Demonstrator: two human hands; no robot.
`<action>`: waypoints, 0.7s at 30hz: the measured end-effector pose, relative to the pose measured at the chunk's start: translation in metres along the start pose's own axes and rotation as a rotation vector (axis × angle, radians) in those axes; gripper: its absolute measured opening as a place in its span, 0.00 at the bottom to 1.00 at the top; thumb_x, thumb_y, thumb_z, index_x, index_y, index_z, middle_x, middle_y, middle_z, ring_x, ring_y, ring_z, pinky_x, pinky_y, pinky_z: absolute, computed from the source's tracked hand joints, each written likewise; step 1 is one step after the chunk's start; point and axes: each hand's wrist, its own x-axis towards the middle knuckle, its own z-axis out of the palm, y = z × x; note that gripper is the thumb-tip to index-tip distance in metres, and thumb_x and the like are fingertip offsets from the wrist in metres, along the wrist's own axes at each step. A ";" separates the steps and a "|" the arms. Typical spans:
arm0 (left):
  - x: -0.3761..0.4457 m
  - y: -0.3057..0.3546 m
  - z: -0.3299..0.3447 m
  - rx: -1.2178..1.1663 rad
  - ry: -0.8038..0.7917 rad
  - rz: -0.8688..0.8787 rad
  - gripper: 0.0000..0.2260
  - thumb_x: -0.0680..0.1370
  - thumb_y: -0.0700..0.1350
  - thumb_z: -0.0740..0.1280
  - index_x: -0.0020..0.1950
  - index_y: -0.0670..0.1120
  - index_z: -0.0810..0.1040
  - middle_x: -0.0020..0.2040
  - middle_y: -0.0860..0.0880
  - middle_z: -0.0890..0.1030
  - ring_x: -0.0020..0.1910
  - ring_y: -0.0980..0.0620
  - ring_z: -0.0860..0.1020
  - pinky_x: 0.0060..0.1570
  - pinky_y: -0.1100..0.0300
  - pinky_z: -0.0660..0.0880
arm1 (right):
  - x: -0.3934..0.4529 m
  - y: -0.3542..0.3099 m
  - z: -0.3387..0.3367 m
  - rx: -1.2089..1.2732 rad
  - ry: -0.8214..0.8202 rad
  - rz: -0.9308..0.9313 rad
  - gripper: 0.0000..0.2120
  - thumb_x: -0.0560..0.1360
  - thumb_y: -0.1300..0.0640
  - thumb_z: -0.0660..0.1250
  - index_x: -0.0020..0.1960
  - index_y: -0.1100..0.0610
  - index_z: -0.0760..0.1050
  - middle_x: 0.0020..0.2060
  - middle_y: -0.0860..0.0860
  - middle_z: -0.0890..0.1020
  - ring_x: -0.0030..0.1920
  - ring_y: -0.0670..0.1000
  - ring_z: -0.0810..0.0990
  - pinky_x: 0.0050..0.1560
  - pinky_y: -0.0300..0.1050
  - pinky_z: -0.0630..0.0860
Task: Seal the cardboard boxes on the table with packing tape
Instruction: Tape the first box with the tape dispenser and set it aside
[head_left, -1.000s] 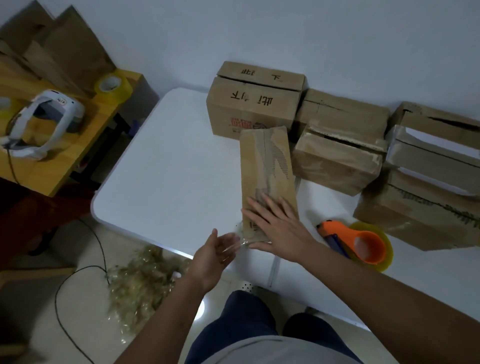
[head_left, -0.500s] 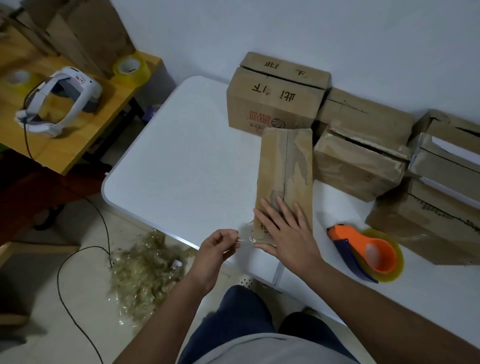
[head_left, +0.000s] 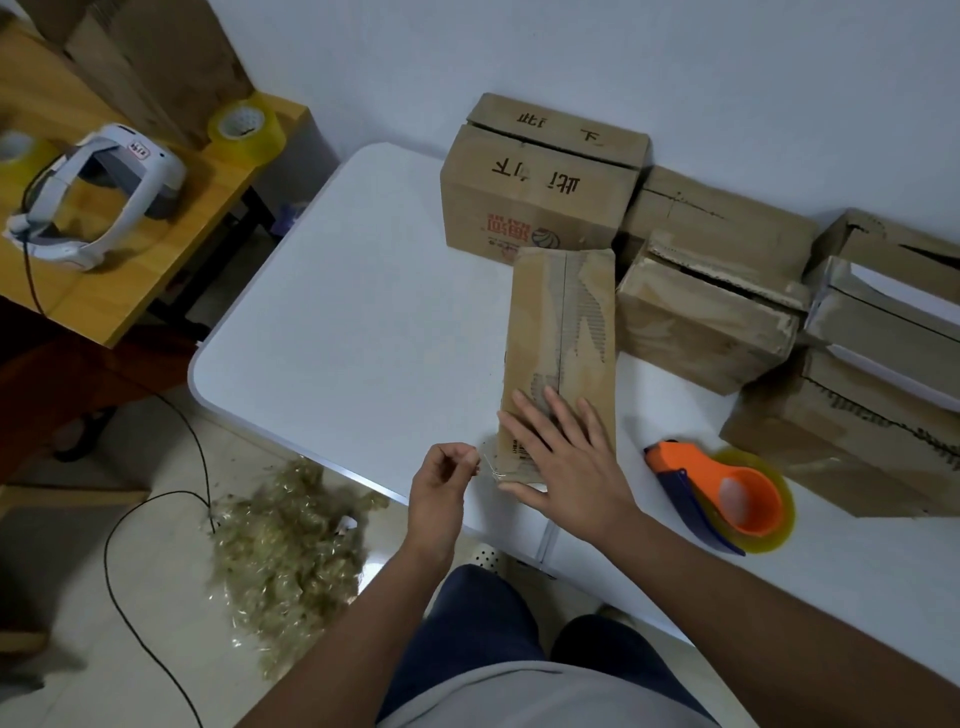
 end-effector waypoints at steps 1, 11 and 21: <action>0.002 0.000 0.006 0.018 0.004 0.016 0.03 0.80 0.41 0.68 0.51 0.41 0.77 0.44 0.50 0.80 0.46 0.55 0.77 0.54 0.61 0.75 | 0.000 0.000 0.000 0.000 -0.003 0.000 0.37 0.77 0.30 0.52 0.80 0.46 0.51 0.80 0.47 0.51 0.79 0.56 0.50 0.75 0.63 0.53; 0.003 -0.013 0.029 0.125 -0.059 -0.018 0.05 0.85 0.47 0.58 0.58 0.49 0.72 0.59 0.51 0.78 0.54 0.56 0.77 0.49 0.67 0.73 | 0.001 -0.001 -0.002 -0.018 -0.053 -0.002 0.36 0.78 0.30 0.45 0.80 0.48 0.50 0.80 0.48 0.49 0.79 0.57 0.48 0.75 0.64 0.52; 0.005 0.015 0.008 0.193 0.028 -0.174 0.11 0.83 0.42 0.61 0.52 0.47 0.84 0.52 0.49 0.85 0.56 0.50 0.81 0.54 0.61 0.76 | 0.000 0.000 -0.004 -0.004 -0.070 -0.001 0.37 0.77 0.30 0.48 0.80 0.47 0.49 0.80 0.48 0.49 0.79 0.58 0.49 0.75 0.65 0.52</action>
